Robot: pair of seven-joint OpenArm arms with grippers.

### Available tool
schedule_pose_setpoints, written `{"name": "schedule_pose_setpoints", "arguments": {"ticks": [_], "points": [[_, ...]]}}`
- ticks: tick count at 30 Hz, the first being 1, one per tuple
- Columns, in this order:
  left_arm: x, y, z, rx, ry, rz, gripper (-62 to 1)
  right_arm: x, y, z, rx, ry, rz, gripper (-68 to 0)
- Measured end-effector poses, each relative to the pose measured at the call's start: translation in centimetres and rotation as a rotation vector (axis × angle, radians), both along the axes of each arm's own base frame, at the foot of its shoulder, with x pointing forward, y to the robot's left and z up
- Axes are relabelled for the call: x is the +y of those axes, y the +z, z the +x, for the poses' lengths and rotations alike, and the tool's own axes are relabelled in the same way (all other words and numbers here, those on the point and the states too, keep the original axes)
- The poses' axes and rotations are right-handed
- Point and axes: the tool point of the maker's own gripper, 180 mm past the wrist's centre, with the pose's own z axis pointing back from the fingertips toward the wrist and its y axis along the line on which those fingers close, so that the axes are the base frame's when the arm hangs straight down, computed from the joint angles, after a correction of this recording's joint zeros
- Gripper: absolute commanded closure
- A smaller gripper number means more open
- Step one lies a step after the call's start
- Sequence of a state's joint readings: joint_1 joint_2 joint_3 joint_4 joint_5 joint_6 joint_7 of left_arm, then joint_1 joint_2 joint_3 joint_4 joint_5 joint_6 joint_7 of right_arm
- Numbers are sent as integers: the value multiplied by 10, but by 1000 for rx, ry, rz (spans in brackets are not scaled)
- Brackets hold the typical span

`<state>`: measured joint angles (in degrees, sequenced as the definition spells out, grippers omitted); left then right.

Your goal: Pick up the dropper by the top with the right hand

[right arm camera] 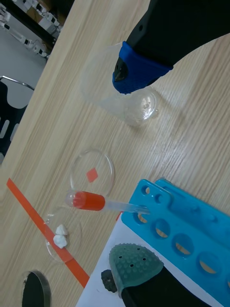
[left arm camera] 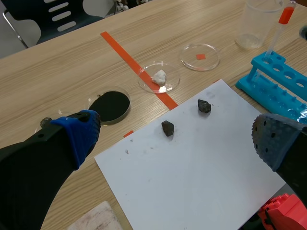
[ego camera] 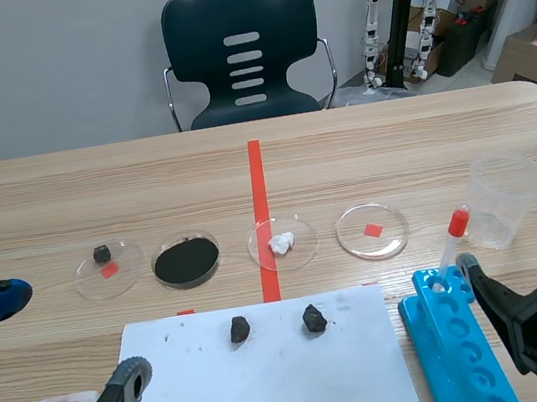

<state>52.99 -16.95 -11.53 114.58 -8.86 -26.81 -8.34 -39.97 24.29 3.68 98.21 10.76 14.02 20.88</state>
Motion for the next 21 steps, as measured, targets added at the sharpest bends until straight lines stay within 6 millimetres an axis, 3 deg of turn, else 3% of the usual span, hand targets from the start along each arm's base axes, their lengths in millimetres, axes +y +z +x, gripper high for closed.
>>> {"name": "schedule_pose_setpoints", "arguments": {"ticks": [10, 17, 21], "points": [[0, 0, 0, 0, 0, 0, -623, 16, -10, 11, 22, 53, 26, -679], [0, 0, 0, -1, 0, 0, -623, 30, -6, 21, 5, 92, 30, -679], [0, 0, 0, -1, 0, 0, -623, 33, -7, 24, 6, 101, 21, -645]]}}
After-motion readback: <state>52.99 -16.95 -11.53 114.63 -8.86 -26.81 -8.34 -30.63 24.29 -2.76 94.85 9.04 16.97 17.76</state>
